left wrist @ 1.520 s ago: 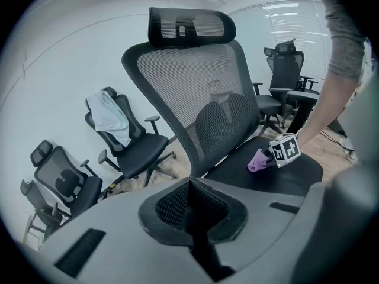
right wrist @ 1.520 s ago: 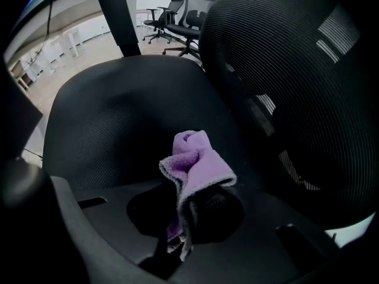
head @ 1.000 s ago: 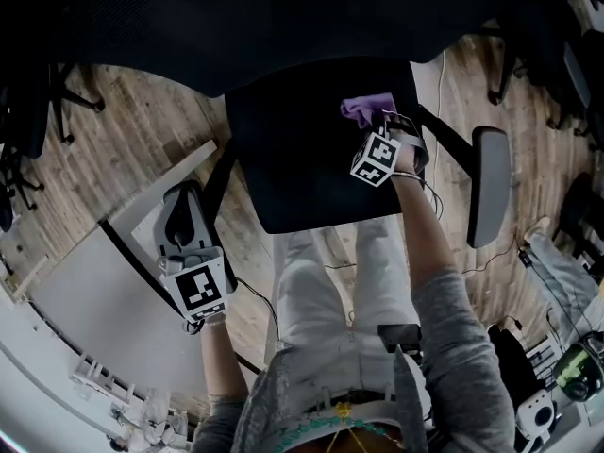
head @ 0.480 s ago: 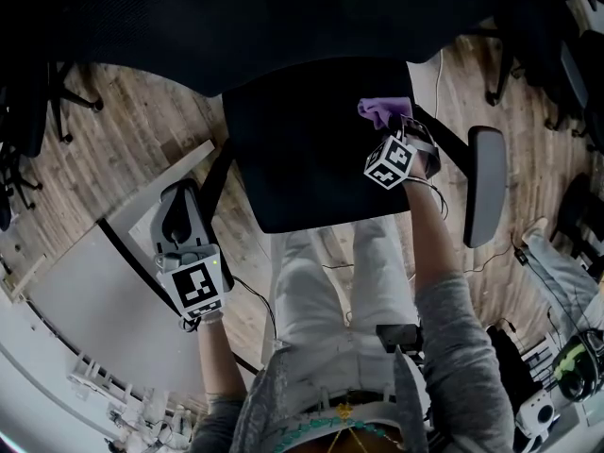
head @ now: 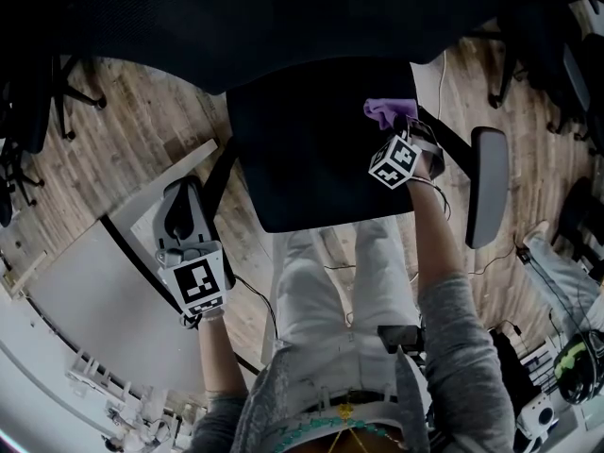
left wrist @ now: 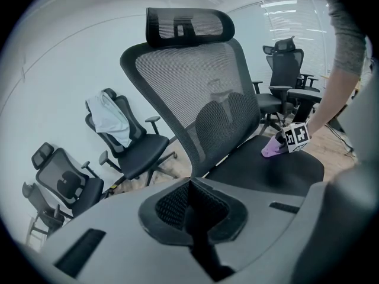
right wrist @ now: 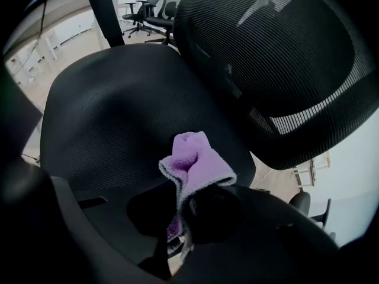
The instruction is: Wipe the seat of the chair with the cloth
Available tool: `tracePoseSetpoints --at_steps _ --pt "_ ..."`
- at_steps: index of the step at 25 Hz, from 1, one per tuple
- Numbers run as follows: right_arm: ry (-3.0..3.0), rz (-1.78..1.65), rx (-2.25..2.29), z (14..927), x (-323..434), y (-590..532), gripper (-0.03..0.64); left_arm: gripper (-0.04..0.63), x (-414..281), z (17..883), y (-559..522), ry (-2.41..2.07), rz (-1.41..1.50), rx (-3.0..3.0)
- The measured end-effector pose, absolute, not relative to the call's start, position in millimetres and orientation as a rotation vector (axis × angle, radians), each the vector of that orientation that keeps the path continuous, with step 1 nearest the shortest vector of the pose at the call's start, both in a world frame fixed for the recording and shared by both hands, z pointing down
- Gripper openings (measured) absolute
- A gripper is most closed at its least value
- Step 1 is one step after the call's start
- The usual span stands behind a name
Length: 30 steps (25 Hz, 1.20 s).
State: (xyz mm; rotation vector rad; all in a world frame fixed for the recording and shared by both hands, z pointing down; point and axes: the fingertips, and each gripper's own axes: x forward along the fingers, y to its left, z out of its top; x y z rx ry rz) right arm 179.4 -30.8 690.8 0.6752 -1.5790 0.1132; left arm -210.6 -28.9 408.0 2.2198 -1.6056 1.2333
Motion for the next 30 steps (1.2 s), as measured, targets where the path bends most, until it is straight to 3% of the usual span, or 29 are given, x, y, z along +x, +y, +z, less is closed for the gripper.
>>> tracePoseSetpoints --at_steps 15,30 --pt "-1.627 0.195 0.768 686.0 179.0 -33.1 0.048 -0.003 -210.0 410.0 -30.4 -1.602 1.226 2.222" --pt "-1.913 0.211 0.944 611.5 137.4 -28.5 0.048 -0.003 -210.4 410.6 -30.0 -1.592 1.214 2.223"
